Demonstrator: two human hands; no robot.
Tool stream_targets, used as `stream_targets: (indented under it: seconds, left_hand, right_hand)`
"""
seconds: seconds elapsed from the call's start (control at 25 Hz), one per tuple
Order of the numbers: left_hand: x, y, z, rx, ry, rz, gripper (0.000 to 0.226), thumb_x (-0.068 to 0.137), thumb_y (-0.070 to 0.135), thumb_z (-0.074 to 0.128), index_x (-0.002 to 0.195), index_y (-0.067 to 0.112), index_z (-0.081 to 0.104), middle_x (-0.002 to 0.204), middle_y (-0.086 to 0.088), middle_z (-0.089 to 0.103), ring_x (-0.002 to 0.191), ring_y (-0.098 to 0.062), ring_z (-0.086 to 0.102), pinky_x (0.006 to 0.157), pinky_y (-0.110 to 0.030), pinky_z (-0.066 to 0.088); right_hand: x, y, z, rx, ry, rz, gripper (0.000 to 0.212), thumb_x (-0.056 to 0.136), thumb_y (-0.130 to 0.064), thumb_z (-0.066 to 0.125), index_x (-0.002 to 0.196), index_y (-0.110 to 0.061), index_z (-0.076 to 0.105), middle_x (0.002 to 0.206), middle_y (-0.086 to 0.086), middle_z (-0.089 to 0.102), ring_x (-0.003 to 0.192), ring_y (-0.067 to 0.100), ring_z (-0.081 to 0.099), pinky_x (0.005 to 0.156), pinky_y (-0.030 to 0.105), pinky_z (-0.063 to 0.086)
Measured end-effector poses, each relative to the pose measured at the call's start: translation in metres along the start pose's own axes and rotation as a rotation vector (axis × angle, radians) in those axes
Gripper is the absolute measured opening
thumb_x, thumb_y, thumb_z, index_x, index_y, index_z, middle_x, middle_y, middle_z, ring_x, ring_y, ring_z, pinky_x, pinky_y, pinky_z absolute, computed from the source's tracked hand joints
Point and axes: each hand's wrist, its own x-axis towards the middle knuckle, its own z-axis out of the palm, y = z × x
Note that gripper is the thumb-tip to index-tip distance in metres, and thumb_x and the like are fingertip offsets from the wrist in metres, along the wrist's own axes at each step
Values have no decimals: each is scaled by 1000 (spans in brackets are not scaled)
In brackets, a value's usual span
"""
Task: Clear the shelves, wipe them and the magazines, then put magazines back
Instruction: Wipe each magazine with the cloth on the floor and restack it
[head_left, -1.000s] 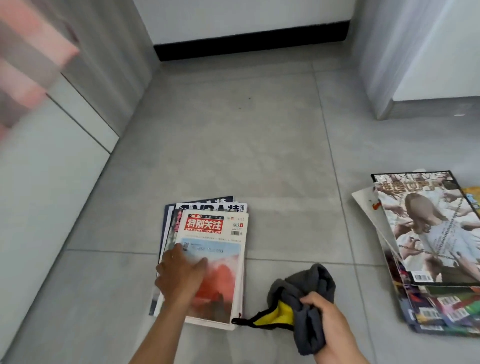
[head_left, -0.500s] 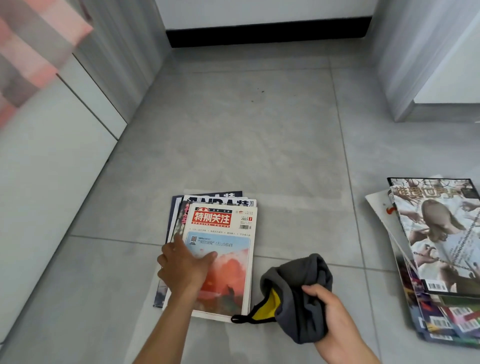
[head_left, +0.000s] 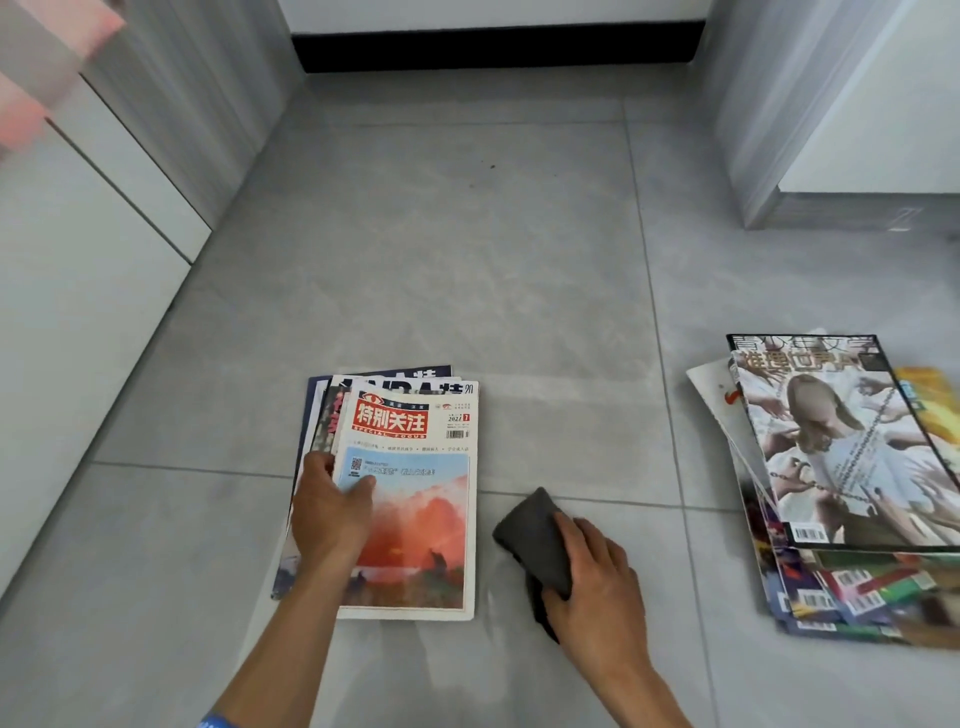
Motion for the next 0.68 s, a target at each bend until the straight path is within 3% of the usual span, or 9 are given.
stream_targets:
  seconds: [0.04, 0.2, 0.32, 0.44, 0.52, 0.56, 0.6, 0.64, 0.68]
  left_hand:
    - [-3, 3, 0, -64, -29, -5, 38, 87, 21, 72, 116, 18, 47, 122, -9, 64, 97, -32, 63, 83, -43, 56]
    - [-19, 25, 6, -324, -256, -45, 22, 95, 17, 62, 113, 27, 54, 117, 1, 65, 98, -24, 63, 83, -39, 55]
    - [-46, 48, 27, -390, -443, -45, 21, 95, 13, 61, 110, 27, 58, 107, 7, 67, 92, -15, 65, 71, -29, 54]
    - [-73, 66, 57, -445, -532, -95, 19, 96, 13, 60, 110, 25, 60, 105, 7, 68, 90, -15, 67, 69, -29, 55]
    - [-86, 71, 71, -425, -575, -100, 17, 98, 12, 56, 109, 23, 61, 105, 6, 69, 88, -13, 67, 66, -26, 54]
    - [-90, 71, 76, -381, -584, -72, 18, 98, 10, 53, 108, 23, 62, 105, 5, 69, 86, -12, 67, 65, -24, 53]
    - [-93, 69, 80, -323, -586, -29, 21, 97, 9, 51, 107, 24, 63, 106, 5, 70, 84, -11, 67, 63, -23, 53]
    - [-93, 67, 82, -256, -578, 20, 24, 97, 8, 50, 108, 24, 64, 107, 4, 71, 82, -11, 67, 60, -22, 53]
    - [-93, 65, 84, -184, -567, 68, 26, 96, 8, 50, 110, 25, 64, 110, 4, 71, 81, -11, 67, 58, -20, 52]
  right_hand:
    - [1, 2, 0, 52, 34, 23, 68, 70, -10, 77, 134, -23, 57, 126, -2, 64, 105, 29, 62, 81, 38, 54]
    - [15, 5, -42, 770, 113, 408, 43, 79, 5, 68, 104, -29, 68, 89, -15, 73, 91, 21, 69, 79, 37, 56]
    - [19, 6, -103, 1180, 65, 527, 30, 76, 12, 68, 93, -13, 70, 78, 3, 75, 73, 19, 71, 66, 31, 54]
    - [14, 5, -158, 1561, -124, 433, 36, 51, -6, 87, 84, -5, 74, 83, 16, 73, 72, 22, 72, 61, 31, 59]
    - [21, 12, -164, 1471, -157, 347, 19, 66, -1, 79, 84, -7, 74, 82, 17, 71, 68, 20, 70, 58, 28, 57]
    - [29, 22, -155, 1231, -123, 301, 21, 80, 5, 69, 90, -12, 74, 84, 10, 72, 70, 16, 69, 60, 27, 56]
    - [35, 30, -143, 907, -76, 228, 28, 90, 2, 62, 104, -20, 72, 96, 1, 73, 83, 11, 69, 71, 26, 57]
    - [39, 37, -127, 526, -67, 103, 31, 97, -13, 60, 123, -28, 65, 121, -6, 69, 107, 9, 65, 90, 29, 52]
    - [39, 44, -104, 162, -98, -1, 38, 100, -31, 55, 138, -30, 54, 143, -8, 54, 131, 14, 51, 107, 34, 40]
